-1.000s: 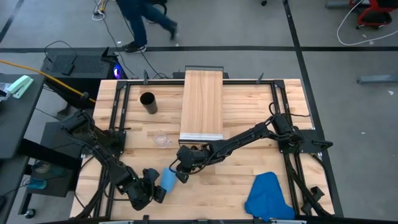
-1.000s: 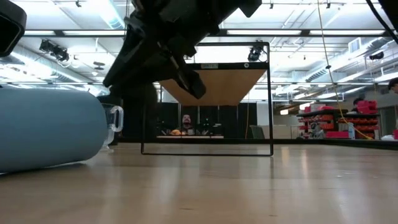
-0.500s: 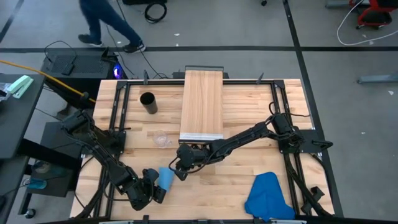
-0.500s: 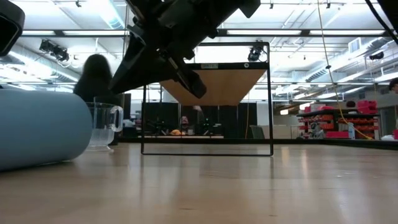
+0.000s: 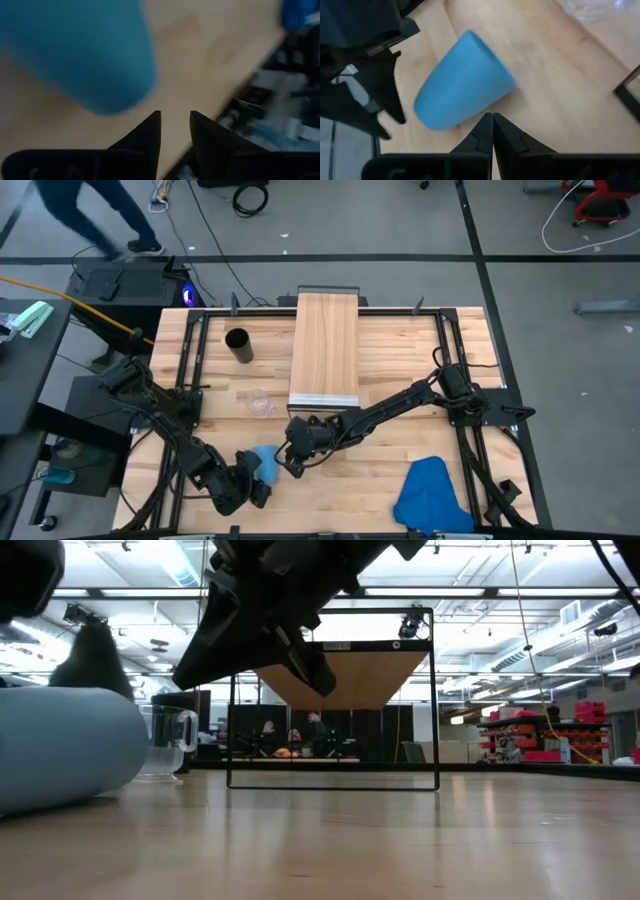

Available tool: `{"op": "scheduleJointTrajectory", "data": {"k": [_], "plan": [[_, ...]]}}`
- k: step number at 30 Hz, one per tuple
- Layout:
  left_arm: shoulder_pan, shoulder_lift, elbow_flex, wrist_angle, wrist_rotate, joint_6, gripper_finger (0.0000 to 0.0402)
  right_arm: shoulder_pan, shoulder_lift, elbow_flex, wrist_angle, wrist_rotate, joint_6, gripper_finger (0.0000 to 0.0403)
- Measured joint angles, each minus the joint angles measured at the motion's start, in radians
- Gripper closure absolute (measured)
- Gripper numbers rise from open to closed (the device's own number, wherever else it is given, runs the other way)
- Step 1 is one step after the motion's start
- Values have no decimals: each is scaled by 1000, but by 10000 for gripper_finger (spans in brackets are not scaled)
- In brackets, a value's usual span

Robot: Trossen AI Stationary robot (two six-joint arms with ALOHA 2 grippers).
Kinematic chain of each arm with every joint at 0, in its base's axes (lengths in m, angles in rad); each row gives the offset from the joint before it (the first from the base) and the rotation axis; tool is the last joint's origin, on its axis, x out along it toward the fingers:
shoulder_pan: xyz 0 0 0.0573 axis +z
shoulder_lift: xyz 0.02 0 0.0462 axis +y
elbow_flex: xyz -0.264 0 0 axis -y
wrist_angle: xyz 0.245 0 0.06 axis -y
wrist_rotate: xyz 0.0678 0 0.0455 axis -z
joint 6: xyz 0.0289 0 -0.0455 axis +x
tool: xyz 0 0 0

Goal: Stack small to large cups/mugs on shelf
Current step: Move the blue cup to the middle left of the table

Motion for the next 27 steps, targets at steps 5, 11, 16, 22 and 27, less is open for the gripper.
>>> {"op": "scheduleJointTrajectory", "data": {"k": [5, 11, 16, 22, 27], "plan": [[-2, -1, 0, 104, -1, 78, 290, 22, 0, 0, -1, -18, -5, 389], [5, -74, 0, 81, -10, 156, 291, 39, -15, -1, -18, -19, -7, 389], [5, -205, 1, -140, -38, 170, 295, 54, -58, -1, -45, -18, -7, 391], [-14, -369, 1, -547, -43, 36, 295, 71, -128, -1, -136, 2, -7, 389], [-25, -442, 0, -815, -44, -78, 295, 83, -166, -1, -217, 31, 6, 389]]}}
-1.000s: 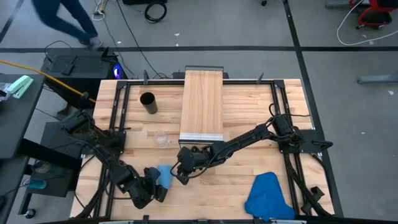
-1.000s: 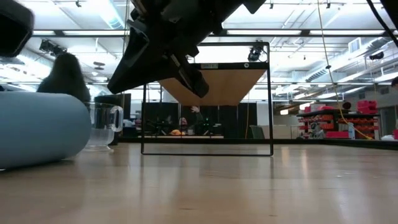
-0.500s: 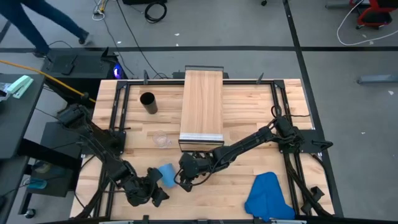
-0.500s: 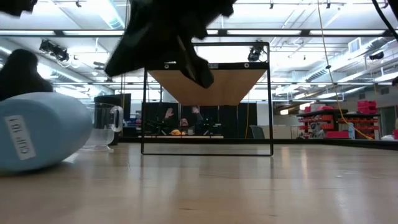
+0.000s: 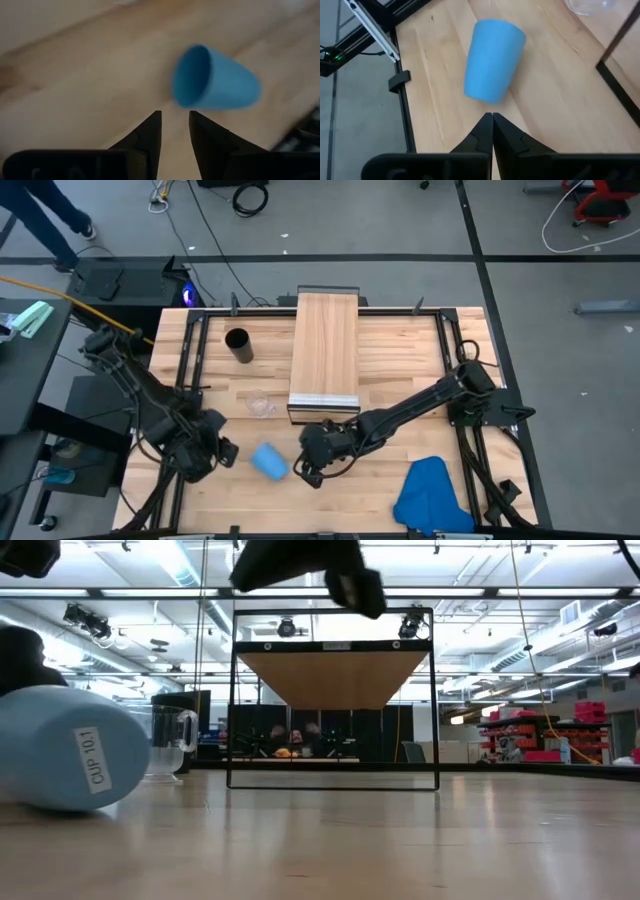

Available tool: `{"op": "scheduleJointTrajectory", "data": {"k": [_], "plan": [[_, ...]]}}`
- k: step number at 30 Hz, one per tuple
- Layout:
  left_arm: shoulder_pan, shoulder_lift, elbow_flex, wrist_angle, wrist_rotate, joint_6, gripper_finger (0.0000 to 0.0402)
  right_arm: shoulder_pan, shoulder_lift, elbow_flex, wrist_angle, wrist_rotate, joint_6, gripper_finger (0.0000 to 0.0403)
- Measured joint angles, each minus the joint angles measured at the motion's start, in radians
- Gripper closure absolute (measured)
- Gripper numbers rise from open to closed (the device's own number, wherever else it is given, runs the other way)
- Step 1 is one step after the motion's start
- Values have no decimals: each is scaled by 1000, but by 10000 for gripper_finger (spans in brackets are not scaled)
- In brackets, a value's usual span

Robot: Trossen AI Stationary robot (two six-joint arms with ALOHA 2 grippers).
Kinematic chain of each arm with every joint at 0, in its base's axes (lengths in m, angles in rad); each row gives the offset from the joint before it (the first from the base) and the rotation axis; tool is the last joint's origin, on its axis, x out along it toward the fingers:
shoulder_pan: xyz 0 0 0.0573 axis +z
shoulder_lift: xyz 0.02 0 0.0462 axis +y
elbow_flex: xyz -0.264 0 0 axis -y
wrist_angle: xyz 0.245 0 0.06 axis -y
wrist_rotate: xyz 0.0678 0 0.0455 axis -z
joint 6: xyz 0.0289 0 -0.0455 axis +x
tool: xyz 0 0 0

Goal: Stack small to large cups/mugs on shelf
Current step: Move the blue cup to the middle left of the table

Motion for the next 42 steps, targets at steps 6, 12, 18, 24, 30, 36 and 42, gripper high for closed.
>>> {"op": "scheduleJointTrajectory", "data": {"k": [6, 12, 18, 24, 30, 36, 42], "plan": [[-1, -67, -68, 99, 0, 41, 300, 18, -15, 0, -79, -1, 20, 389], [-8, -147, -271, 409, -1, 65, 294, 29, -27, 0, -126, -21, 20, 389], [-65, -194, -494, 883, -121, 71, 267, 36, -51, 1, -139, -19, 25, 389], [-103, -193, -574, 1028, -160, 81, 242, 39, -56, 1, -144, -14, 40, 389], [-110, -193, -574, 1026, -143, 69, 235, 34, -56, 1, -150, -11, 50, 389], [-110, -192, -574, 1044, -119, 46, 235, 29, -55, 1, -150, -11, 60, 389], [-110, -190, -573, 1086, -89, 43, 234, 30, -43, 1, -137, -11, 78, 389]]}}
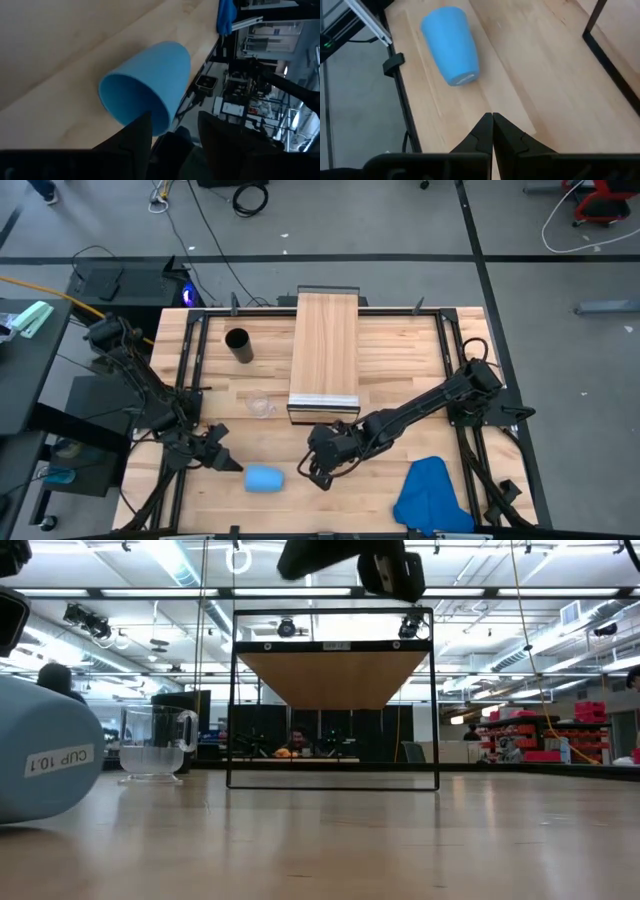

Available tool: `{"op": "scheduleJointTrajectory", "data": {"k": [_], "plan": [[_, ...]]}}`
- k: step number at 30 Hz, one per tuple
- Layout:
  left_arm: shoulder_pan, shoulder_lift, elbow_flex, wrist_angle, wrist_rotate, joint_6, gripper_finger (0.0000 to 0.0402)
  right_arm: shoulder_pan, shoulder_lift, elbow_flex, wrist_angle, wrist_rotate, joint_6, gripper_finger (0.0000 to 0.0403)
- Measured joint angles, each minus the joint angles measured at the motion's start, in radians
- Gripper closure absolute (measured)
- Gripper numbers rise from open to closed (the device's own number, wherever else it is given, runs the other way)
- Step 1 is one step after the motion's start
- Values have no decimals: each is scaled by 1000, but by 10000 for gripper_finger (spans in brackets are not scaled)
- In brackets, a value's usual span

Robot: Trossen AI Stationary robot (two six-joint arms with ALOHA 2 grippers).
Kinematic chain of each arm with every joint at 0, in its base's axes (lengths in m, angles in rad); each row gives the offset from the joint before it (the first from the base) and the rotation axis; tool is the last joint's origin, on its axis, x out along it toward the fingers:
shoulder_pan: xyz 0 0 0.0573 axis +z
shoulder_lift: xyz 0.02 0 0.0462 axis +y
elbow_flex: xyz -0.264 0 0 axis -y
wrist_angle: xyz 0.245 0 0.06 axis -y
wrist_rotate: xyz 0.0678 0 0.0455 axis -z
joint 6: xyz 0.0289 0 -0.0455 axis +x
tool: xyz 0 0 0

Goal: Stack small to large cups/mugs on shelf
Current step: Move the blue cup to the middle left of the table

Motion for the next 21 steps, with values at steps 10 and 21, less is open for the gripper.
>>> {"op": "scheduleJointTrajectory", "data": {"k": [10, 21], "plan": [[-2, 102, 4, 133, 65, -21, 235, 10, 87, -71, 226, -48, 95, 389], [20, 212, 35, 194, 61, -25, 235, 13, 171, -71, 341, -89, 130, 389]]}}
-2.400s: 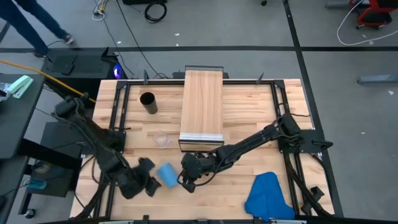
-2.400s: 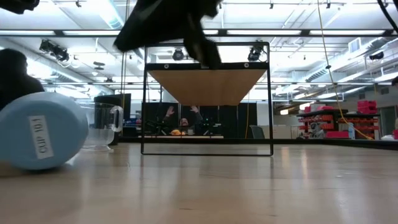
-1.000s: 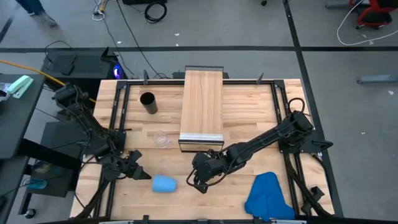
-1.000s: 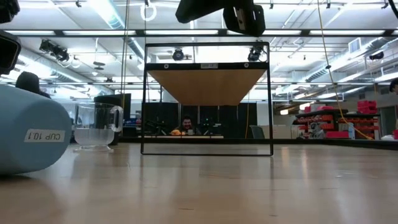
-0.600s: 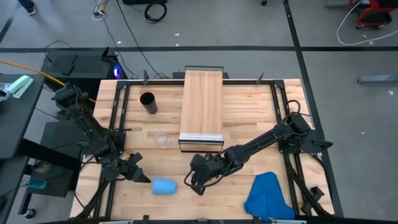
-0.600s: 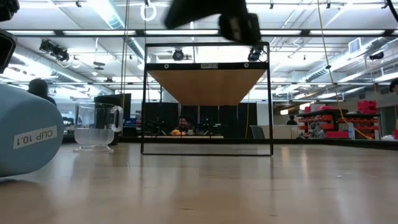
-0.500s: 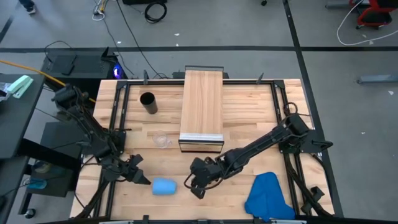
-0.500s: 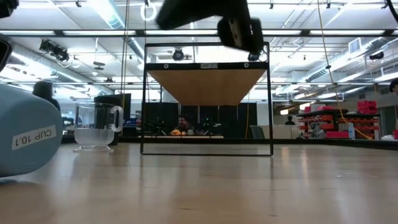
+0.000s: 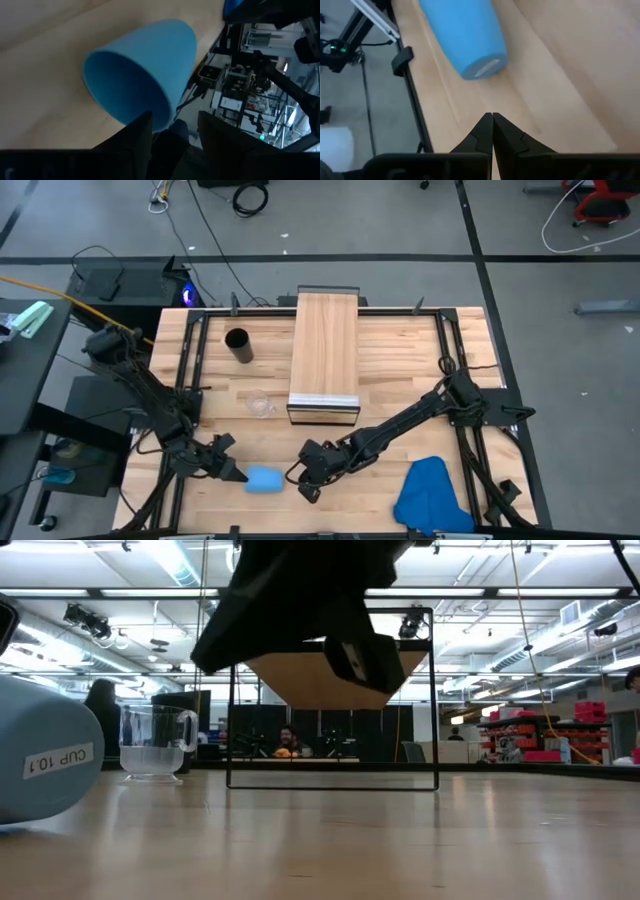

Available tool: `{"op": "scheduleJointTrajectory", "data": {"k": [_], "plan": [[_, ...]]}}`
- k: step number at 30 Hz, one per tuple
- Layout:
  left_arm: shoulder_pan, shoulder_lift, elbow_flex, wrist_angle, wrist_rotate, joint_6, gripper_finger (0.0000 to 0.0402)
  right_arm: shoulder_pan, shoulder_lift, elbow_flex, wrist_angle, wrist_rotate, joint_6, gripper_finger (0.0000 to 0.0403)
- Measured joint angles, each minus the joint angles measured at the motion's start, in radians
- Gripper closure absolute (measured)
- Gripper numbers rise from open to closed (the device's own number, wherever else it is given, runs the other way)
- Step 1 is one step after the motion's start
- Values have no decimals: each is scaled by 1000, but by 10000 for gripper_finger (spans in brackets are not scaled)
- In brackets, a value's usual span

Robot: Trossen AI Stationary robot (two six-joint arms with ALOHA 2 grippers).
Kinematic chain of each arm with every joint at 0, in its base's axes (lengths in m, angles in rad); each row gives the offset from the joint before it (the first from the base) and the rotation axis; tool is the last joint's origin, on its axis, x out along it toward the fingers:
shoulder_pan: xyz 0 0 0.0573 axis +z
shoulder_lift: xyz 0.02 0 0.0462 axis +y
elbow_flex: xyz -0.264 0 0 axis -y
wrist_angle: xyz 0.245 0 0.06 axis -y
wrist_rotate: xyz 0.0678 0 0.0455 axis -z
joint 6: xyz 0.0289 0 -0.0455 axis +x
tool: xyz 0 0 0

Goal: Stack small to large cups/mugs on shelf
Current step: Move the blue cup to the middle left of the table

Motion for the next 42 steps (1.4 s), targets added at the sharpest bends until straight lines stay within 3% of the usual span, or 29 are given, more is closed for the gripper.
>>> {"op": "scheduleJointTrajectory", "data": {"k": [16, 29, 37, 42], "plan": [[86, 69, 10, 62, -5, 35, 252, -15, 1, 1, 8, 6, -31, 389], [132, 65, 13, 92, -14, 92, 389, -15, 1, 1, 6, 6, -31, 389], [133, 53, 99, 132, -49, 255, 391, -14, 1, 11, 5, 6, -44, 389], [133, 38, 199, 54, -48, 323, 391, -3, -25, 20, 3, 2, -80, 389]]}}
